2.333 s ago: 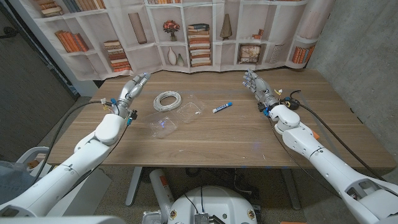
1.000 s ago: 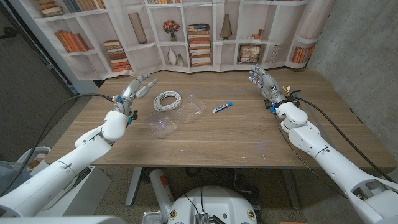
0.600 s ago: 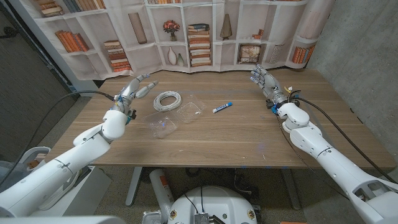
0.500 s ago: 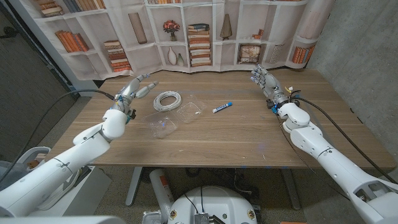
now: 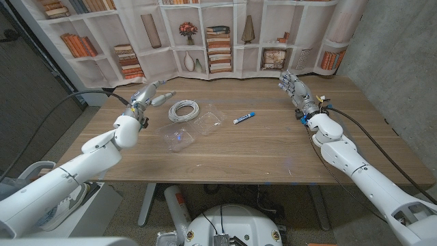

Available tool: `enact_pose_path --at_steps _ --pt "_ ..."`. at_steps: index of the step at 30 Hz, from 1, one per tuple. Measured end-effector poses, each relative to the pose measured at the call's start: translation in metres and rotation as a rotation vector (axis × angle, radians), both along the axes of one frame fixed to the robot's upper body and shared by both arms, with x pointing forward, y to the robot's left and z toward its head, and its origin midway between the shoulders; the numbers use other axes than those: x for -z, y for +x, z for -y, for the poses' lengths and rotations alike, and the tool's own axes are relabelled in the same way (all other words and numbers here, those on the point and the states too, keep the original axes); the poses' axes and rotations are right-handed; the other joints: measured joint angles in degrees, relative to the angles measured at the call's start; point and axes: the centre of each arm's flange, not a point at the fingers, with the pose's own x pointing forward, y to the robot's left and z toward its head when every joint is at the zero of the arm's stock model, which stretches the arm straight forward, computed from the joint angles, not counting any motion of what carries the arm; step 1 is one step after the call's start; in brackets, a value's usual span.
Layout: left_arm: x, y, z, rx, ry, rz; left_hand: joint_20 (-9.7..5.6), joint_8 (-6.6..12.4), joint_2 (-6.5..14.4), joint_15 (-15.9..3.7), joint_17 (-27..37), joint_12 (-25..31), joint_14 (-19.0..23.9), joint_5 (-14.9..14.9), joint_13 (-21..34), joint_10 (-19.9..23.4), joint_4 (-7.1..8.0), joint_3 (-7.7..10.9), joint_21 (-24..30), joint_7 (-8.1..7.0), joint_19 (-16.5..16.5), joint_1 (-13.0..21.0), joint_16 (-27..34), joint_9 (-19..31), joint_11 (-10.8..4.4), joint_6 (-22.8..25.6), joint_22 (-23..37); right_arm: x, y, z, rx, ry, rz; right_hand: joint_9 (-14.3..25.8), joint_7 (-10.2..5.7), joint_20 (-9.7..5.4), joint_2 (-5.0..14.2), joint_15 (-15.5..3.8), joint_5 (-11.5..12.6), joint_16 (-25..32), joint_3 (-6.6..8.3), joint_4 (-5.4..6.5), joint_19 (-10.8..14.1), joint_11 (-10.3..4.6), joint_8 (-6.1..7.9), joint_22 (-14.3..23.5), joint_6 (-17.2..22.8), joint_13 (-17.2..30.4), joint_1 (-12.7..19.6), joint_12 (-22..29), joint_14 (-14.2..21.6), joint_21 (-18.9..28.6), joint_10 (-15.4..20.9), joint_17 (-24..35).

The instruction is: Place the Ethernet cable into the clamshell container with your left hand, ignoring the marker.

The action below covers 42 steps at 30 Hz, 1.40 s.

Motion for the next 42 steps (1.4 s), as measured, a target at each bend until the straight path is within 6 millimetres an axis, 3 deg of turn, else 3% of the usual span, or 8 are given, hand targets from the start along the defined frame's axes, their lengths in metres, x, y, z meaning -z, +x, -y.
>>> enact_pose_path --at_steps 7,16,21,31,42 --pt "-0.005 0.0 0.003 -0.023 0.041 -0.006 0.0 -0.69 -0.6 -0.21 0.0 -0.5 -0.2 0.0 0.0 -0.7 -3.05 0.92 -0.6 -0.81 0.0 4.6 -0.4 0.0 -0.72 -0.8 0.0 -0.001 -0.001 0.001 0.008 0.009 0.001 0.0 0.0 0.0 -0.12 0.0 0.0 0.0 0.0 0.0 0.0 0.0 0.0 0.0 0.0 0.0 -0.1 0.0 0.0 0.0 0.0 0.3" --pt "-0.01 0.0 0.007 -0.09 0.127 -0.027 -0.55 -1.31 -1.9 -0.38 0.0 -1.1 -1.3 0.2 0.0 -1.8 -5.37 1.41 -0.8 -2.36 -0.5 9.1 -0.9 0.3 -2.2 -2.4 0.0 -0.001 -0.002 0.002 0.022 0.015 0.003 0.0 0.0 0.0 0.06 0.0 0.0 0.0 -0.23 0.23 0.0 0.0 0.0 0.0 0.0 0.0 -0.5 0.0 0.0 0.0 0.0 0.3" --pt "-0.014 -0.003 0.012 -0.108 0.164 -0.025 -0.34 -1.61 -2.4 -0.39 0.0 -1.3 -1.9 0.2 0.0 -2.7 -5.67 1.58 -1.0 -2.64 -0.9 11.1 -0.9 0.3 -3.06 -3.8 0.0 -0.001 -0.003 0.003 0.028 0.019 0.006 0.0 0.0 0.0 0.06 0.0 0.0 0.0 -0.23 0.24 0.0 0.0 0.0 0.0 0.0 0.0 -0.5 0.0 0.0 0.0 0.0 0.3" --pt "-0.021 -0.006 0.017 -0.203 0.275 -0.057 -0.34 -2.23 -3.5 -0.29 0.0 -1.9 -3.3 0.2 0.3 -5.7 -5.91 1.81 -1.3 -2.52 -1.6 14.0 -0.9 0.3 -2.99 -7.1 0.0 0.0 -0.006 0.006 0.036 0.033 0.015 0.0 0.0 0.0 0.06 0.0 0.0 0.0 -0.23 0.24 0.0 0.0 0.0 0.0 0.0 0.0 -0.5 0.0 0.0 0.0 0.0 0.3" --pt "-0.025 -0.004 0.028 -0.243 0.35 -0.071 -0.64 -2.45 -4.0 -0.58 0.1 -1.9 -3.9 0.2 0.3 -6.2 -5.74 1.64 -1.3 -2.52 -1.8 14.5 -0.9 0.3 -2.85 -7.9 0.0 0.001 -0.008 0.009 0.038 0.045 0.023 0.0 0.0 0.0 -0.25 0.0 0.0 0.0 -0.23 0.24 0.0 0.0 0.0 0.0 0.0 0.0 -0.8 0.0 0.0 0.0 0.0 0.1"
